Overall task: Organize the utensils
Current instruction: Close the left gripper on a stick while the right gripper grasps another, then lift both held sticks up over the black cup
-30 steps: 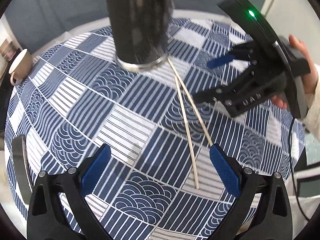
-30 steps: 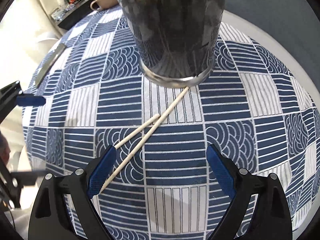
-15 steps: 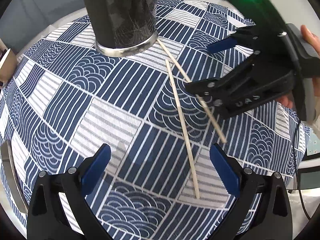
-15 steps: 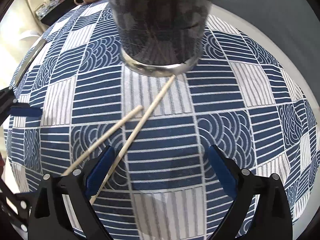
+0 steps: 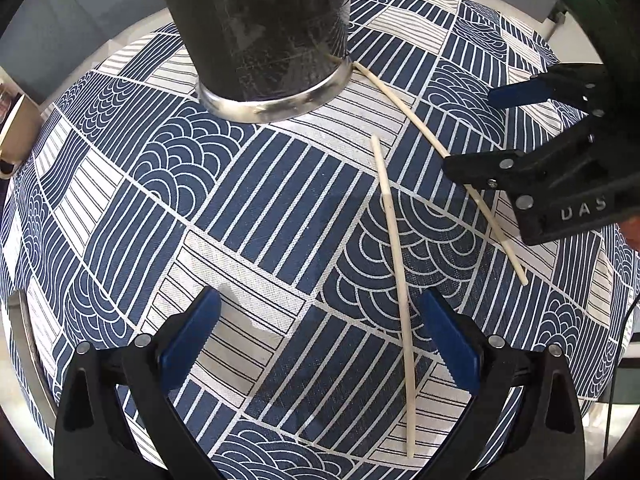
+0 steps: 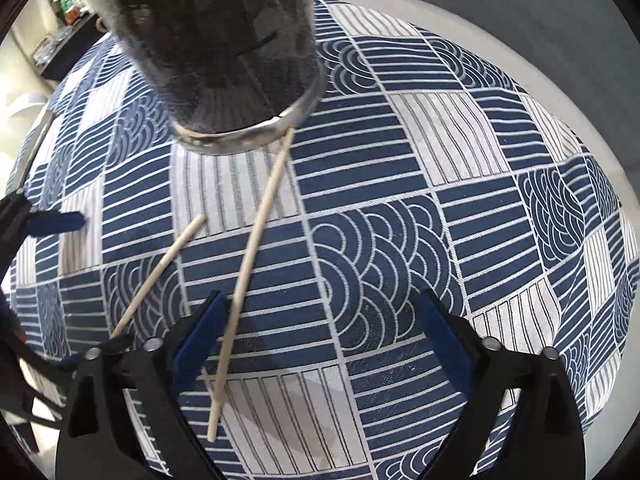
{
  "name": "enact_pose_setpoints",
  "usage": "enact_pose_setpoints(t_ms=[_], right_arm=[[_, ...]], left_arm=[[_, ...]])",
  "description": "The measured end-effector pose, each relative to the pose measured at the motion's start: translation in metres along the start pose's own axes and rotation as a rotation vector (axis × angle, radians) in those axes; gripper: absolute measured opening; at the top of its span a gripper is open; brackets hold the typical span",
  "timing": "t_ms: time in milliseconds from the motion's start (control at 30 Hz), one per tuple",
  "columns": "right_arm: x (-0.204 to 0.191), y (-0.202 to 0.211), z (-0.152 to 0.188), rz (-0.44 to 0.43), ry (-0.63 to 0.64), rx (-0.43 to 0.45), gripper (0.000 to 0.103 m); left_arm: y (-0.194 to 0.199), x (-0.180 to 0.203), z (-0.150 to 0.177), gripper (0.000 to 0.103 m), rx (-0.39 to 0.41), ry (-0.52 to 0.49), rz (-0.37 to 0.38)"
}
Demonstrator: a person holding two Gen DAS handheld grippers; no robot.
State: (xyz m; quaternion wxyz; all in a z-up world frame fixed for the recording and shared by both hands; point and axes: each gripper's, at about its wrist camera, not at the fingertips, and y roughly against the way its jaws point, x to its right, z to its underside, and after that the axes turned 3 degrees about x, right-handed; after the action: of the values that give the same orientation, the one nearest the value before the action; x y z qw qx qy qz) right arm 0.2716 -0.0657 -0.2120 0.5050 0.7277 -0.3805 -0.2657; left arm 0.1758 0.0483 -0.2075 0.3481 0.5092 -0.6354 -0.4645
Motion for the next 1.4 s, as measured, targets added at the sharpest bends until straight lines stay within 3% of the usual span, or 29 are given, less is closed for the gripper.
enact_pose_setpoints(t_ms=[67,133,167,200,233,300,400,600,833,1133,1400], right_arm=[[-0.006,0.005,0.001,-0.014,0.04,0.002,0.059],[-0.006,0.011,0.005,-0.026,0.063,0.001,0.03],[-0.005,0.013,0.008,-0.032,0.066,-0.001,0.022],[-0.002,0.014,0.01,-0.037,0.063,-0.005,0.004],[0.005,0.015,0.014,-0.041,0.052,-0.012,0.005],[0.017,0.018,0.021,-0.078,0.018,-0.019,0.005],[0.035,0.022,0.034,-0.119,-0.046,-0.03,0.005],[0.057,0.035,0.068,-0.166,-0.115,-0.034,0.005],[0.078,0.068,0.107,-0.231,-0.171,0.038,0.005],[0.076,0.122,0.099,-0.222,-0.137,0.155,0.005],[0.087,0.167,0.087,-0.22,-0.131,0.255,0.005]], left_arm=[[-0.001,-0.001,-0.001,0.098,-0.012,0.014,-0.006],[0.0,-0.003,-0.002,0.094,-0.02,0.028,-0.011],[0.003,-0.002,-0.002,0.087,-0.015,0.03,-0.011],[0.007,-0.003,0.0,0.075,-0.006,0.033,-0.01],[0.01,-0.004,0.002,0.069,-0.002,0.041,-0.01],[0.015,-0.007,0.005,0.037,-0.002,0.049,-0.009],[0.019,-0.012,0.013,0.005,-0.03,0.044,0.018],[0.027,-0.031,0.039,0.005,-0.074,0.122,0.057],[0.05,-0.038,0.064,0.005,-0.075,0.172,-0.014],[0.109,-0.052,0.068,0.005,0.039,0.248,-0.069],[0.167,-0.054,0.039,0.005,0.157,0.264,-0.135]])
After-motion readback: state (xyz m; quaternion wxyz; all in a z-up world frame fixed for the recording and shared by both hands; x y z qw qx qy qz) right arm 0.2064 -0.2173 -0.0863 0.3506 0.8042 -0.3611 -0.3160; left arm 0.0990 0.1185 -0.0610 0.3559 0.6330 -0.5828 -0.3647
